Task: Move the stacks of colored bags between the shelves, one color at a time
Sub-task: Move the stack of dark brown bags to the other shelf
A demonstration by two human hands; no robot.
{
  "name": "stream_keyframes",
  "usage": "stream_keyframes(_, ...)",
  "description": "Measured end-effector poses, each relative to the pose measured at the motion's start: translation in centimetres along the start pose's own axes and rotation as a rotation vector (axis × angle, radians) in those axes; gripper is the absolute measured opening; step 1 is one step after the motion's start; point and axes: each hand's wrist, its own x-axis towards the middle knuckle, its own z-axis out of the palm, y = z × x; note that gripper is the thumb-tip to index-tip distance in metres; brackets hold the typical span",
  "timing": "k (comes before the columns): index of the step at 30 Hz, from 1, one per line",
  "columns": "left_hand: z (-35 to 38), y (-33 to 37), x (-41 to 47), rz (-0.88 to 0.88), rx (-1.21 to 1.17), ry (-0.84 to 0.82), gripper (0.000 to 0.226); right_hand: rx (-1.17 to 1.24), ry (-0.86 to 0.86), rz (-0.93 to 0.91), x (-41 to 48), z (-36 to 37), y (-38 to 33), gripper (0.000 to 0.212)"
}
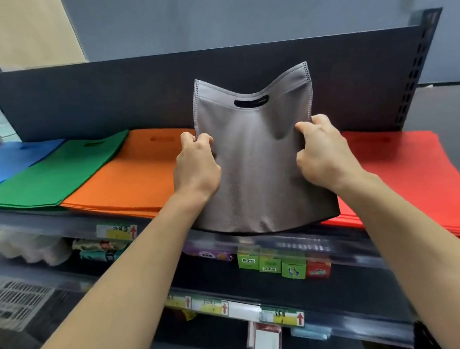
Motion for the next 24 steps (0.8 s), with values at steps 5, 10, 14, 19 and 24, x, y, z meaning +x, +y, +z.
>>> stream_keyframes(5,1.4,-1.4,2.2,0.010,0.002,-0.065,0.036,-0.040,-0.043,0.049,1.6,1.5,0.1,0.037)
stream_keyframes(10,2.7,-3.3,4.8,0.067,0.020,-0.159,0.032,-0.091,-0.096,0.136,3.2,3.5,-0.2,0.036)
stream_keyframes(14,4.2,-5.1,6.2,0.150,0.045,-0.294,0.027,-0.174,-0.093,0.234,3.8,5.3,-1.0,0.036)
stream_keyframes(19,5.3,-6.0,7.6,0.268,0.193,-0.290,0.031,-0.296,-0.030,0.318,3.5,6.0,-1.7,0.041)
stream_keyframes(24,5.6,-2.0,7.3,0.486,0.020,-0.268,0.029,-0.319,0.097,0.304,1.9,3.9,-1.9,0.036)
